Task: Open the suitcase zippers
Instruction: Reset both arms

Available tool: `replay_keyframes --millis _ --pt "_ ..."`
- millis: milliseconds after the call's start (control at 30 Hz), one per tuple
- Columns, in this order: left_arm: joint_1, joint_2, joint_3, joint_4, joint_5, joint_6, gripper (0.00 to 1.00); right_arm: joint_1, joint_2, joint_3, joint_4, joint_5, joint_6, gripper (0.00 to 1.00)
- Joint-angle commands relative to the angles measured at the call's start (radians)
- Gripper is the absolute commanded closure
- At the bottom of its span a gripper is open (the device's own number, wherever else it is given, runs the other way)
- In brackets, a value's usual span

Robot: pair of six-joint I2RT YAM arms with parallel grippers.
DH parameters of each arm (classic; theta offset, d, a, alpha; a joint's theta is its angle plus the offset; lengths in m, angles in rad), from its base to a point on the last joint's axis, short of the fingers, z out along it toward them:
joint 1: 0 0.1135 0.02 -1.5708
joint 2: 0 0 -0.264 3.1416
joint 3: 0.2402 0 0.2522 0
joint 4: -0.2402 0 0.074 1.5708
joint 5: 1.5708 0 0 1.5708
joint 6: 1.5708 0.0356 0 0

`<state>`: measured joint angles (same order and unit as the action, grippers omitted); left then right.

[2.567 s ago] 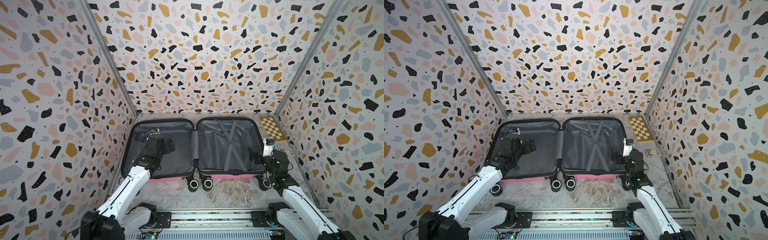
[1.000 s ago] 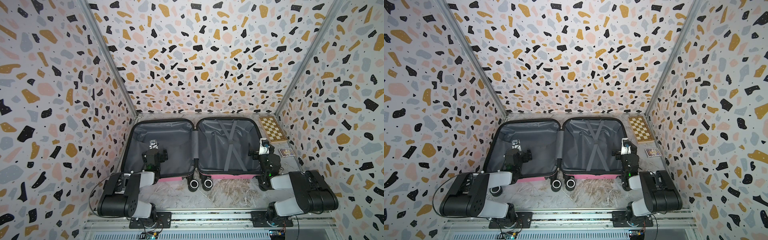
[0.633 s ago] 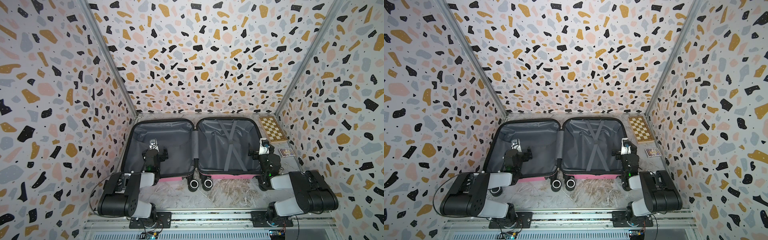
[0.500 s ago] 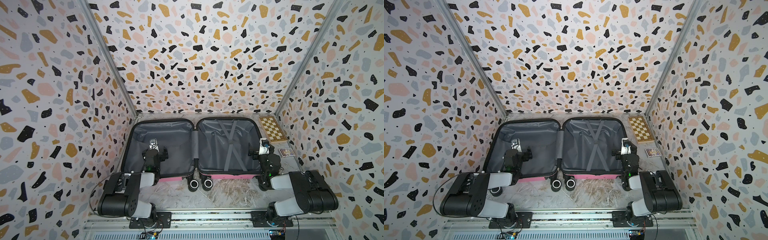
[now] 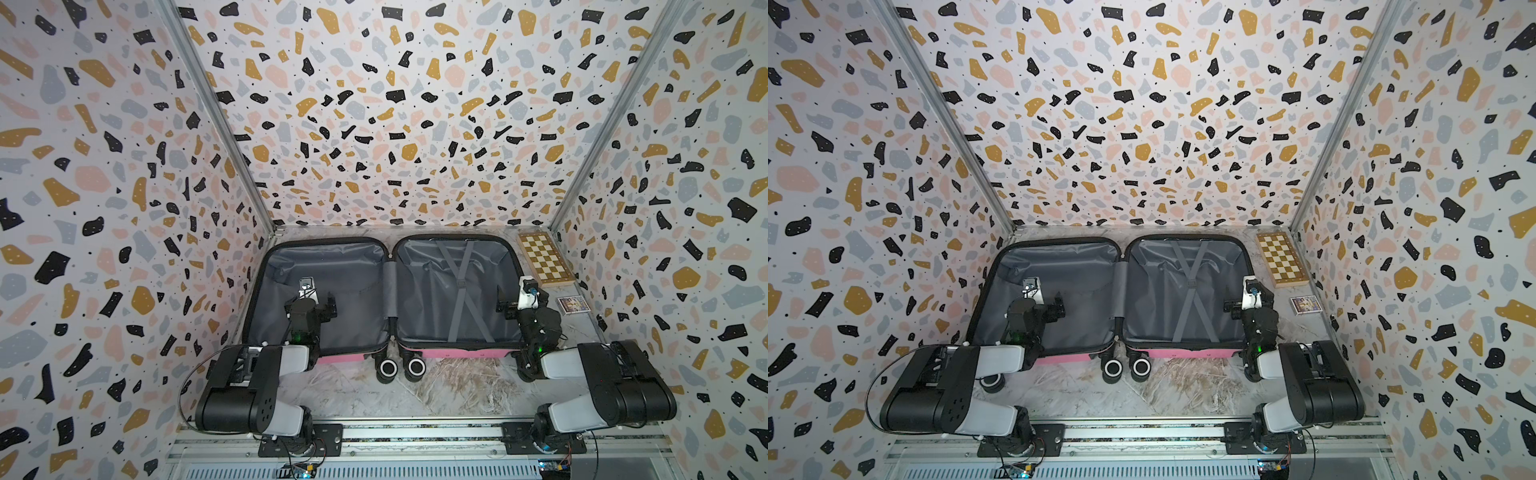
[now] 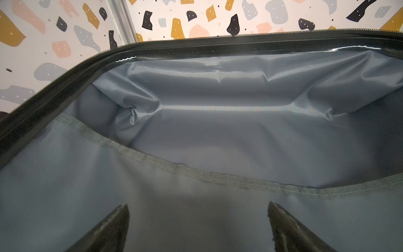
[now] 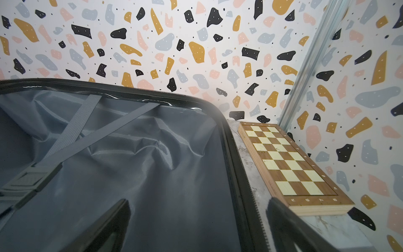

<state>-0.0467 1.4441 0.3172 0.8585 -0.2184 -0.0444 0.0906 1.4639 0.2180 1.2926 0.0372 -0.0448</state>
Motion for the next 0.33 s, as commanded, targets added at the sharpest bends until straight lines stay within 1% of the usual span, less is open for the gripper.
replay_keyframes --millis 0,100,133,167,300 --pt "0.005 -0.003 -0.013 0.048 0.008 0.007 0.01 -0.009 0.016 0.004 -0.099 -0.003 0.032 0.0" --pt "0.005 -0.002 -0.013 0.048 0.008 0.006 0.01 -0.008 0.02 0.007 -0.101 -0.008 0.029 0.0" --pt "0.005 -0.002 -0.013 0.048 0.008 0.007 0.01 -0.009 0.022 0.013 -0.111 -0.038 0.016 0.0" --pt "0.005 -0.002 -0.013 0.048 0.007 0.006 0.01 -0.009 0.022 0.014 -0.111 -0.043 0.015 0.0" --pt "0.005 -0.002 -0.013 0.048 0.008 0.006 0.01 -0.011 0.015 0.007 -0.104 -0.041 0.015 0.0"
